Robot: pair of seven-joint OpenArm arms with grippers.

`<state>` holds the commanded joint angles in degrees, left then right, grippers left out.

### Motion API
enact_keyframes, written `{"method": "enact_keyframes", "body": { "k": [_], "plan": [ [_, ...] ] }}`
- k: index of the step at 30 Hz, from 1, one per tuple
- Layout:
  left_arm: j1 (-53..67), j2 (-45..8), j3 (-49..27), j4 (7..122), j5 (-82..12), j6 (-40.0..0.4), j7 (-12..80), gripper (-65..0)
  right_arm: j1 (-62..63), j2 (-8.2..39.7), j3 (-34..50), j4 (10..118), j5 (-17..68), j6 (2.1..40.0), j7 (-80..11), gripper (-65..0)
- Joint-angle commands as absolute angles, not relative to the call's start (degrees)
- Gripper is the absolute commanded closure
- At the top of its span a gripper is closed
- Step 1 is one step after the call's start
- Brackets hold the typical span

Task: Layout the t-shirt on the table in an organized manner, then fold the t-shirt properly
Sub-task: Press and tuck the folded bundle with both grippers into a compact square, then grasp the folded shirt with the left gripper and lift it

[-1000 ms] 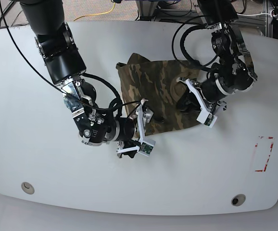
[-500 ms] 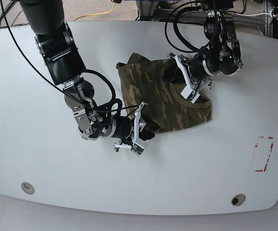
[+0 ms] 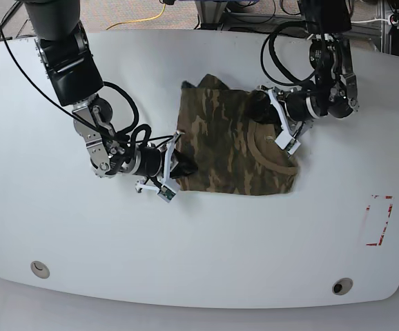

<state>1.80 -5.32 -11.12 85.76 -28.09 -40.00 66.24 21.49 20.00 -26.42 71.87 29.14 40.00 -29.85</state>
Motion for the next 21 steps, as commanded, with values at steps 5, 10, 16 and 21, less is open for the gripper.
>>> {"method": "enact_keyframes", "body": {
  "k": [5,10,16,21],
  "plan": [
    [-0.22,-6.55,-11.12,85.67,-28.09,-40.0,66.24,-7.5,16.31,22.02,-26.33,78.73,29.23,40.0,-31.6,-3.8],
    [-2.95,-7.25,-11.03,84.88,-27.91,-40.0,65.98,-7.5,9.89,22.2,-24.13,88.84,29.23,34.24,-35.3,-3.8],
    [-5.23,-7.25,-11.38,88.04,-28.18,-40.0,67.12,-7.4,7.69,19.56,-17.45,96.4,29.23,33.8,-43.91,-4.0],
    [-4.0,-6.11,-12.18,98.42,-28.18,-40.0,68.7,-7.4,10.68,16.48,-11.21,98.86,29.14,33.89,-52.44,-4.0]
  ]
}}
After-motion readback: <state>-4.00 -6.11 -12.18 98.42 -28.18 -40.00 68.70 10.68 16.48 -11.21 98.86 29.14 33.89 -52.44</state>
